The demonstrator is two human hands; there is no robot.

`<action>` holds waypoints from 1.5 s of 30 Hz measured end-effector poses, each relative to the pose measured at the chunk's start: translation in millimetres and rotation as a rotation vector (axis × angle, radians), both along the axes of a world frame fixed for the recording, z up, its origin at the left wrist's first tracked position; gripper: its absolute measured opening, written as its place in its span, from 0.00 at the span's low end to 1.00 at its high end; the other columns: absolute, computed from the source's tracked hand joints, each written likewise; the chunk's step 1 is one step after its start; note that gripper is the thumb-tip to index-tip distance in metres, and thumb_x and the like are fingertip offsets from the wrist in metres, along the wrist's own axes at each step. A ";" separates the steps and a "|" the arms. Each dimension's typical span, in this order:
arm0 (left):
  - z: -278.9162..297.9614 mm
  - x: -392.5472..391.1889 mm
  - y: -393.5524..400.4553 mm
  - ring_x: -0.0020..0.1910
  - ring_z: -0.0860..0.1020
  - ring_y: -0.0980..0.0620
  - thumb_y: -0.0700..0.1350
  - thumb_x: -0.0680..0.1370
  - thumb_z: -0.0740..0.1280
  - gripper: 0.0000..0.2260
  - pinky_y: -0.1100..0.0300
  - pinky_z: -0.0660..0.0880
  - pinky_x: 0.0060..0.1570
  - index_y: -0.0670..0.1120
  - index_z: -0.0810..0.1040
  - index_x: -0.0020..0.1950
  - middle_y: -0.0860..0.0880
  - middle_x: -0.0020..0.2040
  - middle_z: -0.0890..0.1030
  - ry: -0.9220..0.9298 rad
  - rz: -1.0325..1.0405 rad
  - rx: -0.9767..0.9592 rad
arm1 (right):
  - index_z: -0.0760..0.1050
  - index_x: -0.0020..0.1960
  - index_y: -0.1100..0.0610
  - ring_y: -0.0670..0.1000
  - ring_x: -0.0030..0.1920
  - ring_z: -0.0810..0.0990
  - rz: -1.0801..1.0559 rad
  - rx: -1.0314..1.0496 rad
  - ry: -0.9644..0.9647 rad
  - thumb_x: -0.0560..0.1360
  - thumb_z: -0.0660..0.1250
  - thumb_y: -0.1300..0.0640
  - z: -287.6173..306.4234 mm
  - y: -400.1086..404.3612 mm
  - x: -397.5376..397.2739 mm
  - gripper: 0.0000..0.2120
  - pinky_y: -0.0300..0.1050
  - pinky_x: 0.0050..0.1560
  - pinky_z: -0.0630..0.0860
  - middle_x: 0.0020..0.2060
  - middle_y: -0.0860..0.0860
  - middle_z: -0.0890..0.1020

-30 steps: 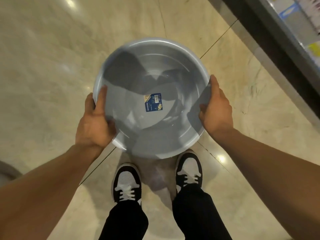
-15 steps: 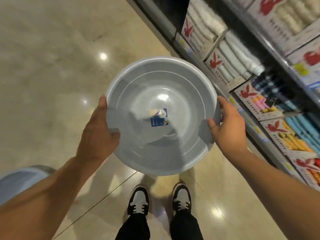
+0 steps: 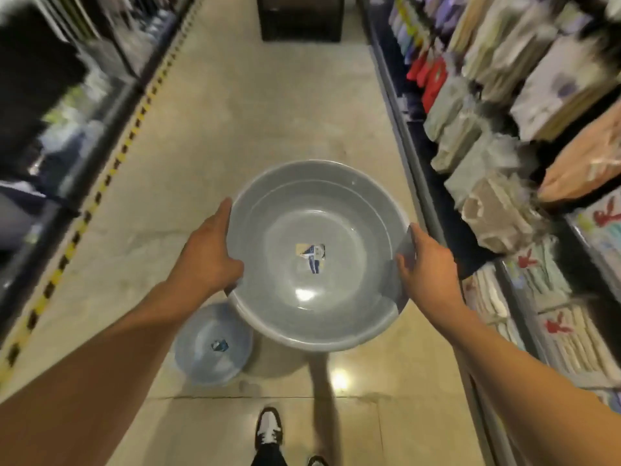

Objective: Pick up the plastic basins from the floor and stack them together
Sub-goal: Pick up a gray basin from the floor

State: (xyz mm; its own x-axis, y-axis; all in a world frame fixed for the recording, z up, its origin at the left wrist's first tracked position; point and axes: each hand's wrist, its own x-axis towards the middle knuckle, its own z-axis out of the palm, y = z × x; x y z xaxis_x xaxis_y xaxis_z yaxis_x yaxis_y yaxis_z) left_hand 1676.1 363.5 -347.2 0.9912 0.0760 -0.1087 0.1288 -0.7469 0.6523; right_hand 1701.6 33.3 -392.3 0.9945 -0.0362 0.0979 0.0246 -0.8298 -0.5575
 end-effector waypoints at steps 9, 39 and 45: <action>185.4 -205.1 200.1 0.61 0.76 0.38 0.37 0.67 0.70 0.40 0.51 0.72 0.50 0.50 0.61 0.77 0.41 0.65 0.77 -0.002 0.579 0.172 | 0.70 0.43 0.55 0.57 0.34 0.74 0.544 -0.022 -0.032 0.71 0.65 0.58 184.6 267.0 -39.6 0.04 0.41 0.28 0.62 0.36 0.52 0.78; 87.6 -674.8 594.4 0.55 0.77 0.40 0.41 0.72 0.68 0.34 0.44 0.78 0.52 0.56 0.60 0.74 0.46 0.60 0.78 0.172 1.561 -0.086 | 0.75 0.63 0.54 0.62 0.47 0.80 1.300 0.033 -0.042 0.72 0.65 0.64 103.3 917.9 -396.2 0.20 0.48 0.40 0.70 0.48 0.55 0.83; 5.8 -675.3 659.5 0.55 0.78 0.42 0.35 0.68 0.73 0.42 0.51 0.77 0.45 0.58 0.60 0.76 0.48 0.60 0.78 0.122 1.663 -0.166 | 0.74 0.67 0.50 0.51 0.38 0.74 1.295 0.040 0.054 0.75 0.65 0.64 21.1 1010.3 -402.8 0.21 0.39 0.41 0.66 0.46 0.51 0.83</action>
